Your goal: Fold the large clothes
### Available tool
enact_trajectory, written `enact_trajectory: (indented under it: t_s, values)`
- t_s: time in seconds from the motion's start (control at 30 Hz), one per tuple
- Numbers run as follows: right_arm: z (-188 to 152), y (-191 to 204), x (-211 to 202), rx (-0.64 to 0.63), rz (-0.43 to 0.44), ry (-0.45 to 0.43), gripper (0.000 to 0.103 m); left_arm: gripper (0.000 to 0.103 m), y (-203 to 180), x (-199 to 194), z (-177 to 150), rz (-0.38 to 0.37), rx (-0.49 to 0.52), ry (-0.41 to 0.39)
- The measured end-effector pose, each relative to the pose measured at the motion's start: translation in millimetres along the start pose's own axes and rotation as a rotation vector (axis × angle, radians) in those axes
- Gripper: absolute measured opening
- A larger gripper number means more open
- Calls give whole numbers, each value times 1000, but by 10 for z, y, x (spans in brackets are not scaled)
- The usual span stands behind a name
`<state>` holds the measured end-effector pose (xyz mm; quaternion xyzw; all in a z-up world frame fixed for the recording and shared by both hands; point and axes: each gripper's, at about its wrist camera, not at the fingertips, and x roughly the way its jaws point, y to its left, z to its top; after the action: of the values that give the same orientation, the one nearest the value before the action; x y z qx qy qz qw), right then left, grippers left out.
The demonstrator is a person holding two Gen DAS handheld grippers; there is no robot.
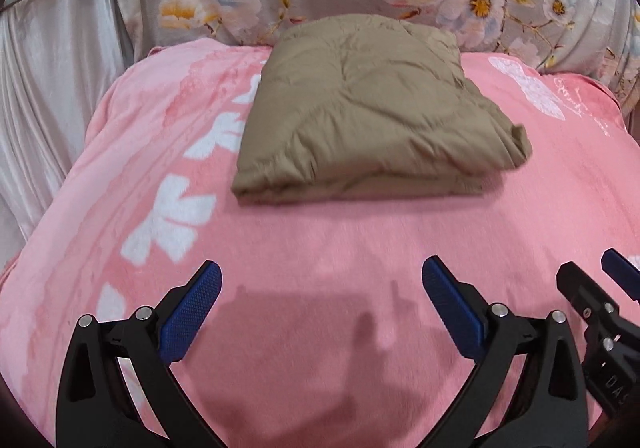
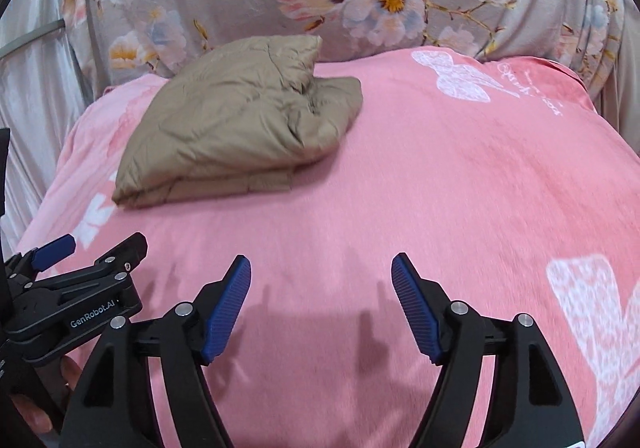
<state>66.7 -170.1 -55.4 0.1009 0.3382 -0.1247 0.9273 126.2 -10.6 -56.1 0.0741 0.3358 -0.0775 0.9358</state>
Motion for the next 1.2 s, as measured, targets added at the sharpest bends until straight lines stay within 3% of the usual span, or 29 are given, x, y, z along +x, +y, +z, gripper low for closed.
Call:
enact_trajectory:
  t_s: [0.23, 0.4, 1.2]
  values:
    - [-253, 121, -72, -59, -21, 0, 77, 98, -49, 40, -338, 36, -20, 27]
    - [-260, 203, 13, -105, -51, 28, 77, 98, -19, 30, -360, 42, -43, 18]
    - [-287, 134, -53, -75, -53, -3, 77, 98, -52, -32, -377, 73, -38, -13]
